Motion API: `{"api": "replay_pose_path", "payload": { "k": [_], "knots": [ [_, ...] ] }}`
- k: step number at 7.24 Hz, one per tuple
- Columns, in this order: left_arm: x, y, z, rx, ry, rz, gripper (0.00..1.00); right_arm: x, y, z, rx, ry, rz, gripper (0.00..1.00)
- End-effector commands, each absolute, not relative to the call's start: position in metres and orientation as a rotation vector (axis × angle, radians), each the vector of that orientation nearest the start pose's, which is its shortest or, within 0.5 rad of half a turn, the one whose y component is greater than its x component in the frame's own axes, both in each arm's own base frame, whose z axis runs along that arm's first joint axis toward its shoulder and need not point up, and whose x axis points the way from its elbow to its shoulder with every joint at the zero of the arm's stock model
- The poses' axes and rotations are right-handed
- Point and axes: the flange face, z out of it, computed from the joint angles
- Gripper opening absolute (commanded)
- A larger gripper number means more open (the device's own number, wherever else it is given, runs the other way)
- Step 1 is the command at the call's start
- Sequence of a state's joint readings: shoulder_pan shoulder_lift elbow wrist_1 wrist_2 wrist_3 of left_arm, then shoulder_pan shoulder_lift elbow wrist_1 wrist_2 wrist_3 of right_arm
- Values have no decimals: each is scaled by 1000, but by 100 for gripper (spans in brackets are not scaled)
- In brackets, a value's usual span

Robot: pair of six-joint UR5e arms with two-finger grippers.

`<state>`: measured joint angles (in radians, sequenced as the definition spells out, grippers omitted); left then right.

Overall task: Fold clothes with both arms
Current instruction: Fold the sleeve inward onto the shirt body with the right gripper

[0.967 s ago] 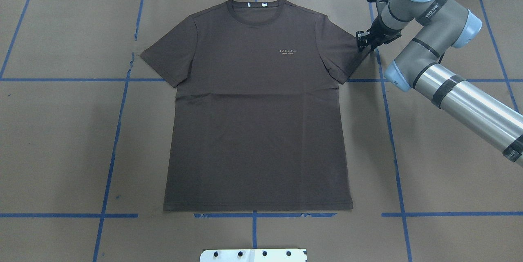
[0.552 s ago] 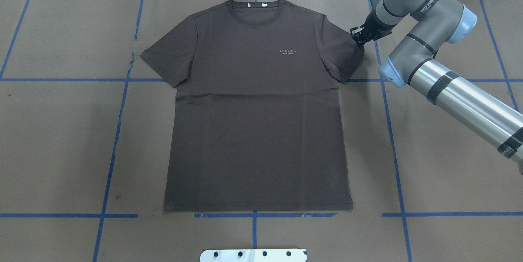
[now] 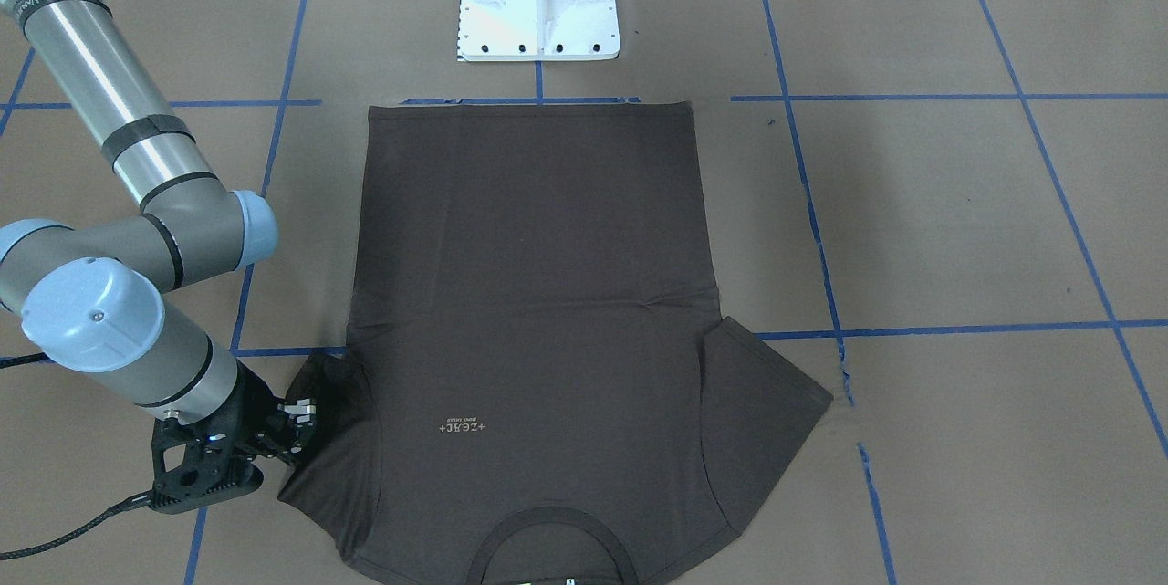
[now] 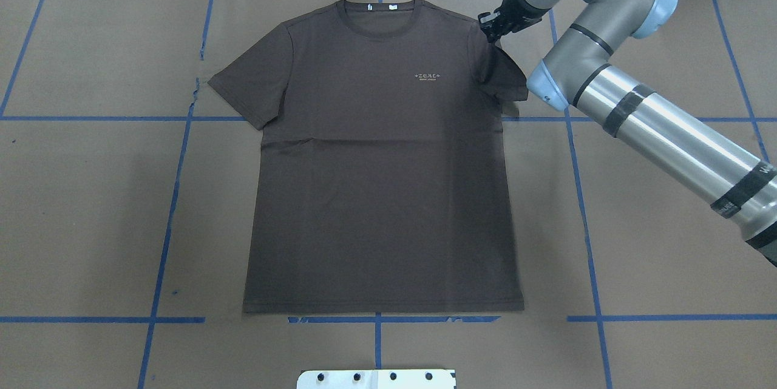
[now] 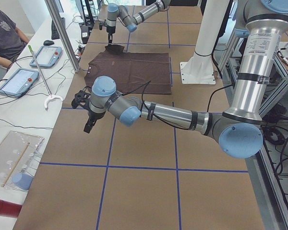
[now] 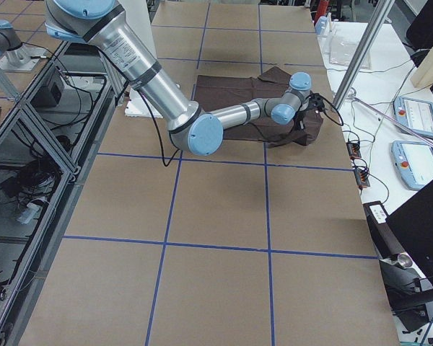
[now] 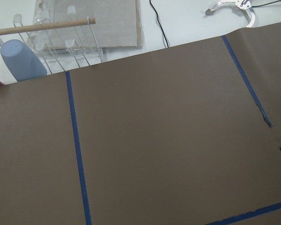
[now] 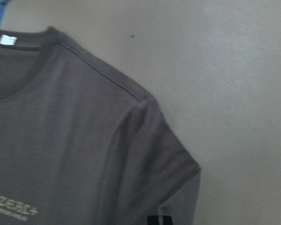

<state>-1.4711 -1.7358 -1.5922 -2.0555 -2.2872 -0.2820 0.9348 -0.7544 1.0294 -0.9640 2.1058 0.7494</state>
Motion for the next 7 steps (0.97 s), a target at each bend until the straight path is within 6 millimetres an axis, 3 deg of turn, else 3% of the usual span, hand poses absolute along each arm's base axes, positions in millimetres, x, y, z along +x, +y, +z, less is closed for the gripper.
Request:
{"api": "replay_pose_path", "payload": {
  "k": [1,2,3,4,5,7],
  "knots": [
    [-10,-584,507,497,794,71,100,-478,-683,263,385,-956,-121,0],
    [-10,-584,506,498,796,72,100,-516,-663,247,417,-937,-107,0],
    [-10,-585,505,500,796,72,100,-530,-654,247,429,-926,-111,0],
    [-10,-584,502,503,801,62,100,-531,-652,250,428,-923,-113,94],
    [-10,-586,498,494,813,23,100,-531,-652,251,427,-923,-111,100],
    [-2,-592,487,503,820,31,100,-520,-659,253,401,-933,-58,100]
  ]
}}
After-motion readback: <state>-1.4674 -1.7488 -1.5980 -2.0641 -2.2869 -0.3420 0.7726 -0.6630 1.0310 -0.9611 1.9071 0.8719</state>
